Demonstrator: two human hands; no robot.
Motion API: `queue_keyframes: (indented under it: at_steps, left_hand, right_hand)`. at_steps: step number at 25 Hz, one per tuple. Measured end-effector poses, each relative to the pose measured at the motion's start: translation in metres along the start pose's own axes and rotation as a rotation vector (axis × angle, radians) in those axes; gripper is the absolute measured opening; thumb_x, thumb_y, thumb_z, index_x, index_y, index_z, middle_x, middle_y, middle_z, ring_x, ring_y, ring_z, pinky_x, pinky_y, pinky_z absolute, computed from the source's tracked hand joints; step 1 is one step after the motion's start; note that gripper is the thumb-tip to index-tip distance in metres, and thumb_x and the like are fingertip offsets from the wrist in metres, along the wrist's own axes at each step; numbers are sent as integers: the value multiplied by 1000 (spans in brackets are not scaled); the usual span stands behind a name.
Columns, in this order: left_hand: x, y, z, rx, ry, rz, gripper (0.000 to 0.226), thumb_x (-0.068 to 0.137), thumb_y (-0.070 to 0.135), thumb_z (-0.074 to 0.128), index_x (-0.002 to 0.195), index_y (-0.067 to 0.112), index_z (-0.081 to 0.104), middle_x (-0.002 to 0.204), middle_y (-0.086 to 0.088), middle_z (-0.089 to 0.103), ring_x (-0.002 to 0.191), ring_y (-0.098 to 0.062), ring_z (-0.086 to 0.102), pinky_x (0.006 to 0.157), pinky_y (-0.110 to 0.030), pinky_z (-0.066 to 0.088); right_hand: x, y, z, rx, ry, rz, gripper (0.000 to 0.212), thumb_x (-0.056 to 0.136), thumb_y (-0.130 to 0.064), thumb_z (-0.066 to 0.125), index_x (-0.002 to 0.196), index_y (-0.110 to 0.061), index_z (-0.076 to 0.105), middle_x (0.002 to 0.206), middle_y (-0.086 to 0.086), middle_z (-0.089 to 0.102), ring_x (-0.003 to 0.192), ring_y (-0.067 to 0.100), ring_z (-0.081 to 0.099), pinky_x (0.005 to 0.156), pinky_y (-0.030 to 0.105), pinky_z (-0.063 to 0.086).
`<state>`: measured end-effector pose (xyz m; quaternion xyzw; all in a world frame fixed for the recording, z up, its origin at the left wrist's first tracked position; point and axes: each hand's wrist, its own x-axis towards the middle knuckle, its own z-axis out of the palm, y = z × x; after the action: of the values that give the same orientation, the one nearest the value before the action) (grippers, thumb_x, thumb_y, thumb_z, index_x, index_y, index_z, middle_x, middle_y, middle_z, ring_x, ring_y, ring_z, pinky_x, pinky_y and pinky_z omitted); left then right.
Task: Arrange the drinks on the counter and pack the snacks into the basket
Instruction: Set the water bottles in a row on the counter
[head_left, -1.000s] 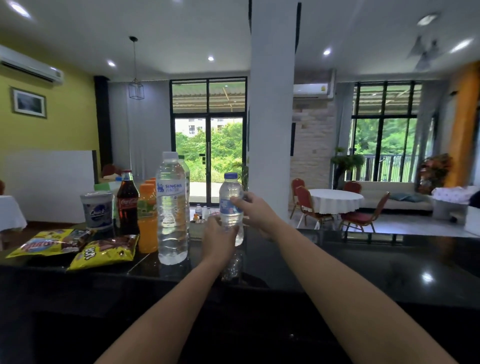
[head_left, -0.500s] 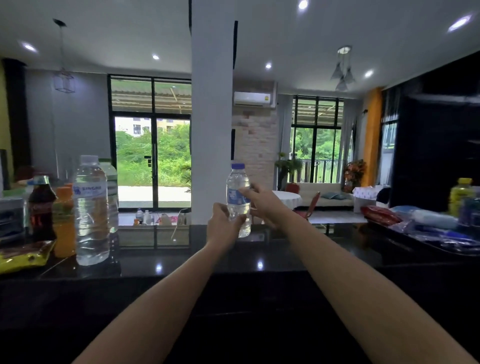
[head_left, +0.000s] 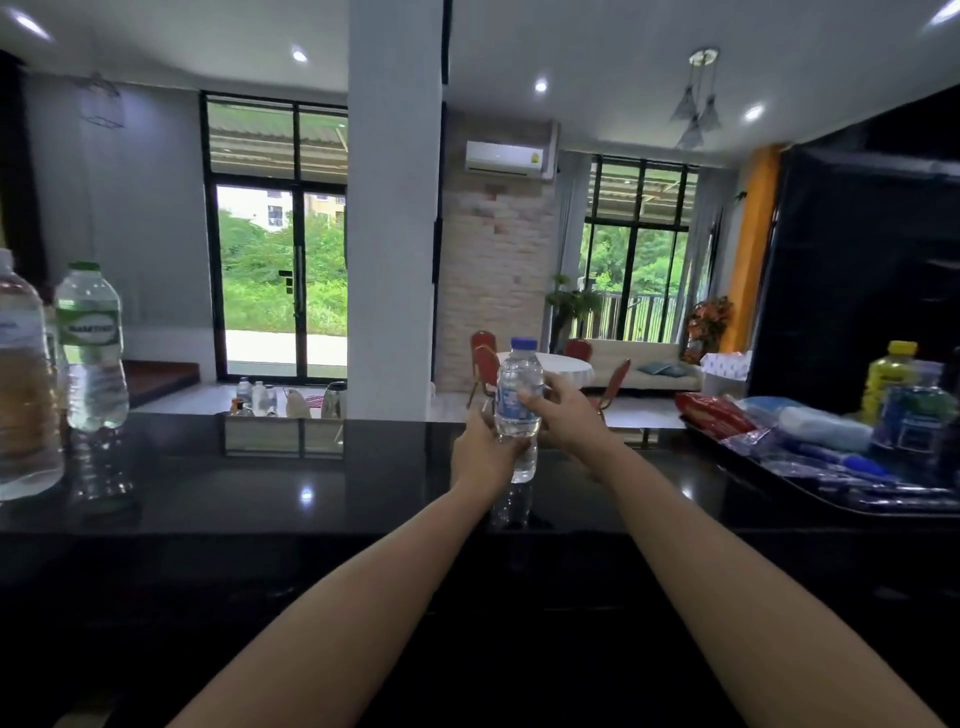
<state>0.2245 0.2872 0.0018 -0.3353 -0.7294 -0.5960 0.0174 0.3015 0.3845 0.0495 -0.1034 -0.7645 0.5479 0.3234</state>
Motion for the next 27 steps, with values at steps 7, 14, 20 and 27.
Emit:
queue_keyframes:
  at_steps: [7, 14, 20, 27]
  left_hand:
    - [43, -19, 1, 270, -68, 75, 41, 79, 39, 72, 97, 23, 39, 91, 5, 63, 80, -17, 59, 66, -30, 40]
    - [89, -37, 16, 350, -47, 46, 48, 82, 37, 70, 111, 12, 41, 108, -9, 65, 92, -25, 61, 71, -32, 42]
    - [110, -55, 23, 367, -53, 70, 46, 86, 39, 65, 118, 14, 44, 113, -8, 65, 93, -22, 60, 69, -29, 39]
    - [92, -55, 12, 589, -59, 64, 47, 95, 42, 46, 134, 17, 38, 114, -12, 64, 101, -31, 61, 76, -38, 46]
  right_hand:
    - [44, 28, 2, -18, -2, -51, 40, 90, -24, 65, 128, -21, 53, 117, 3, 66, 109, 20, 64, 100, 49, 49]
    - [94, 52, 8, 39, 28, -24, 50, 91, -19, 65, 137, -12, 47, 120, 8, 65, 107, 21, 65, 100, 48, 49]
    - [116, 67, 14, 63, 43, -19, 53, 92, -20, 63, 142, -17, 44, 126, 8, 63, 114, 23, 61, 102, 48, 47]
    - [97, 65, 16, -58, 58, 21, 54, 96, -24, 56, 146, -18, 38, 137, 8, 56, 123, 23, 53, 107, 46, 41]
